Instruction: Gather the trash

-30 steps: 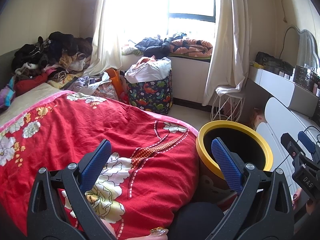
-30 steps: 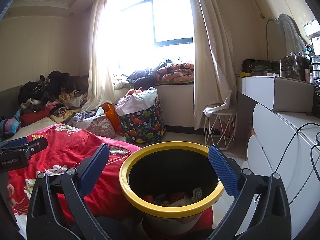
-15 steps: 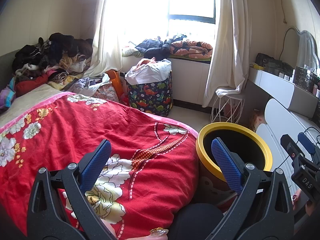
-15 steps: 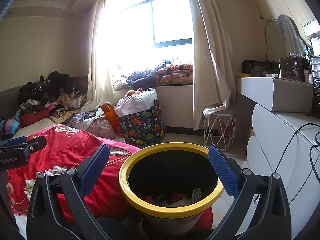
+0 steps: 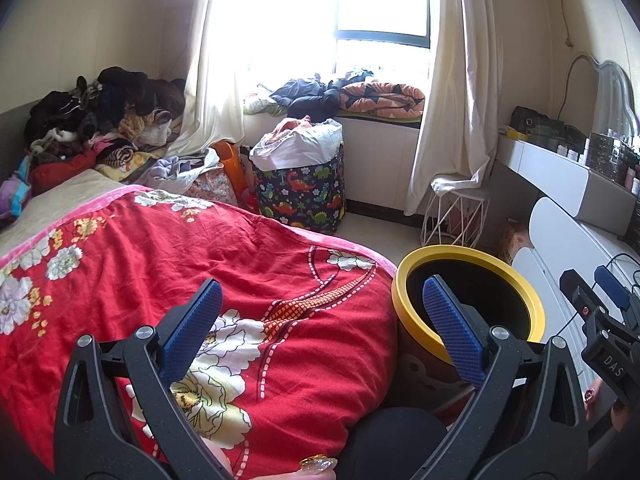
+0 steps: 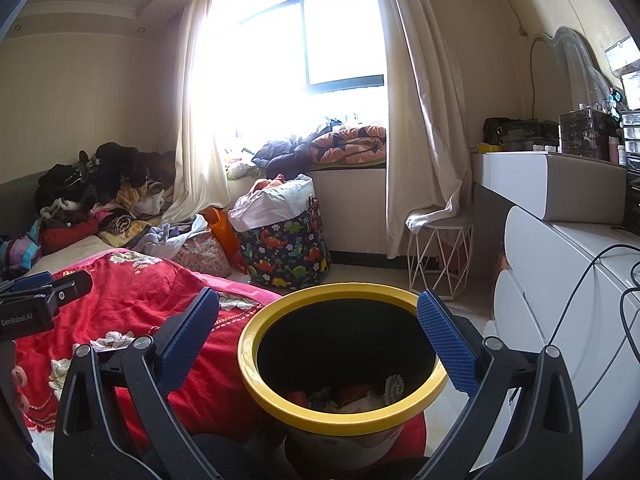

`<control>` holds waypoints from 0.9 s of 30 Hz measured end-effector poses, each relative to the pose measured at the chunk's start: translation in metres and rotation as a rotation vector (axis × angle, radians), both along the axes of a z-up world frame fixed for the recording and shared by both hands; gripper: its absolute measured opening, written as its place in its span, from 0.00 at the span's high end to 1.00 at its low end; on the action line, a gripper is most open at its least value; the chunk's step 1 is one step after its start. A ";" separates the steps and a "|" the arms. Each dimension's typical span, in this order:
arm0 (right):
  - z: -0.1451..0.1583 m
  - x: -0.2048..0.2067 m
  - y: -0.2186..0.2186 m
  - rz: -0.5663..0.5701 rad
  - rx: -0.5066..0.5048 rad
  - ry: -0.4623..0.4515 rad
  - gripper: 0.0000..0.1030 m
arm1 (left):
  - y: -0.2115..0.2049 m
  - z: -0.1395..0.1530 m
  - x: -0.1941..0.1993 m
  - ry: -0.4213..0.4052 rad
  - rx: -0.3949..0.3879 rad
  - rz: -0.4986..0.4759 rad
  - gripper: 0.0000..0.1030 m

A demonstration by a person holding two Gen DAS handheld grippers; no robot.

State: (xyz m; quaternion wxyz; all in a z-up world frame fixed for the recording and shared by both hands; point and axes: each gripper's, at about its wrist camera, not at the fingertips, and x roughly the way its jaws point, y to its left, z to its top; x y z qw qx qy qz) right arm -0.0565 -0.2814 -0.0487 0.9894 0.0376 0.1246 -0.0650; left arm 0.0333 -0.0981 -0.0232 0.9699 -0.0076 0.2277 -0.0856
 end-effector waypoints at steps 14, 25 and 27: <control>0.005 0.009 0.005 0.035 0.008 0.021 0.06 | 0.019 0.000 0.003 0.023 -0.032 0.067 0.10; 0.011 0.088 0.182 0.624 -0.020 0.210 0.06 | 0.227 -0.027 0.005 0.181 -0.025 0.632 0.11; 0.000 0.100 0.240 0.770 -0.038 0.306 0.06 | 0.284 -0.040 -0.003 0.223 -0.007 0.792 0.11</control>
